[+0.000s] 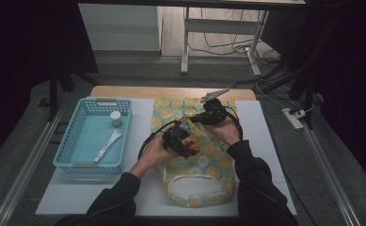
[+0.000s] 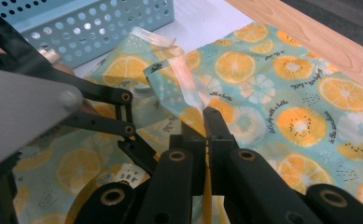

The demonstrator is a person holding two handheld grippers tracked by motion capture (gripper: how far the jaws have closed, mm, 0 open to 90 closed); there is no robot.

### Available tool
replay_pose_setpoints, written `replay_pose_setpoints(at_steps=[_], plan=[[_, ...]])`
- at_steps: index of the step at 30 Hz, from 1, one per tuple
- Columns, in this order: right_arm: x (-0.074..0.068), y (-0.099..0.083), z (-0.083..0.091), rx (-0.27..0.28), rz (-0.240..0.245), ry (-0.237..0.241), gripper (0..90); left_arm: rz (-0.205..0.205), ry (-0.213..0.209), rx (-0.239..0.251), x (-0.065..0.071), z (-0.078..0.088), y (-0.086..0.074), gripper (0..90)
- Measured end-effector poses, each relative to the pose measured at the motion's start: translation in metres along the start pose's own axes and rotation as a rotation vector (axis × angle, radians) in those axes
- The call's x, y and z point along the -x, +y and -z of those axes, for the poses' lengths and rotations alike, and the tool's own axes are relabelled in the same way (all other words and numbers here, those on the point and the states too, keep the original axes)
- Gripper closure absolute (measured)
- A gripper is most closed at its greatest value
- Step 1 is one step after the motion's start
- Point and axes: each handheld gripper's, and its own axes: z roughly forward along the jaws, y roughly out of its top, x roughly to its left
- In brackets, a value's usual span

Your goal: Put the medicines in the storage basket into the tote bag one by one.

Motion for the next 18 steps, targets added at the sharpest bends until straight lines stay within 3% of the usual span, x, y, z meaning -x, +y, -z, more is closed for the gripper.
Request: replay_pose_setpoints(at_steps=[14, 18], plan=[[0.008, -0.006, -0.009, -0.001, -0.016, -0.012, 89.7, -0.013, 0.005, -0.016, -0.004, -0.026, -0.002, 19.9], [0.009, -0.008, -0.01, 0.002, -0.018, -0.014, 89.7, 0.008, 0.004, 0.005, -0.005, -0.027, -0.003, 17.6]])
